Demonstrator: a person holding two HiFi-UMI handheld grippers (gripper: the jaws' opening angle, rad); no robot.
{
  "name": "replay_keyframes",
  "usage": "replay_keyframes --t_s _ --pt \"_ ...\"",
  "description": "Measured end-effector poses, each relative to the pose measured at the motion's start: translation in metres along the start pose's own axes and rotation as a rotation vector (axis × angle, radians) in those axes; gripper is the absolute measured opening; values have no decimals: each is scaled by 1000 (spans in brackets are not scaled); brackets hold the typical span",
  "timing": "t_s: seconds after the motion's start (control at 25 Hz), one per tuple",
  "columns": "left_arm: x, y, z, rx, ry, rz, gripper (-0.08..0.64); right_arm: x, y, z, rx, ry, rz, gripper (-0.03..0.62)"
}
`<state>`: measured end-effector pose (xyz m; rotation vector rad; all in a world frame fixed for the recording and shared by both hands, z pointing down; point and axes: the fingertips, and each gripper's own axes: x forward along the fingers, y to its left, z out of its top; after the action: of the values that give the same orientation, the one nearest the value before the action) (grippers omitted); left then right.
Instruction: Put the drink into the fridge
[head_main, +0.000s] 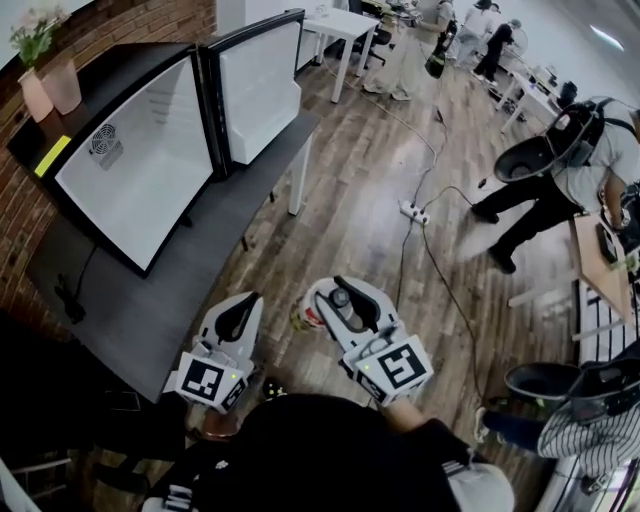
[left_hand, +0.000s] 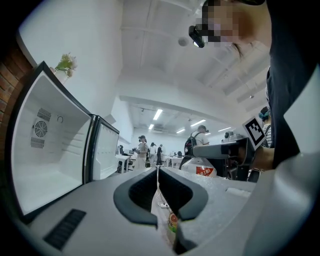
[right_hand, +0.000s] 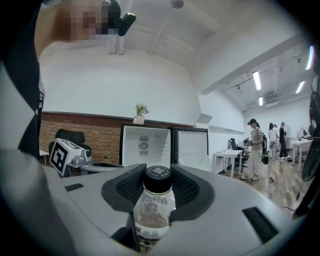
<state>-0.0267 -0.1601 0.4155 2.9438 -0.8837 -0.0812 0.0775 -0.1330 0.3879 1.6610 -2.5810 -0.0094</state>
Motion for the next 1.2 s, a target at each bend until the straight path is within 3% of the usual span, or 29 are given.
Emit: replay_keyframes --t_s 0.68,1.2 --pt "-13 69 -10 -15 30 64 -2 64 9 -8 45 20 23 144" --pt "30 126 6 4 14 184 -2 142 -35 2 29 -15 137 144"
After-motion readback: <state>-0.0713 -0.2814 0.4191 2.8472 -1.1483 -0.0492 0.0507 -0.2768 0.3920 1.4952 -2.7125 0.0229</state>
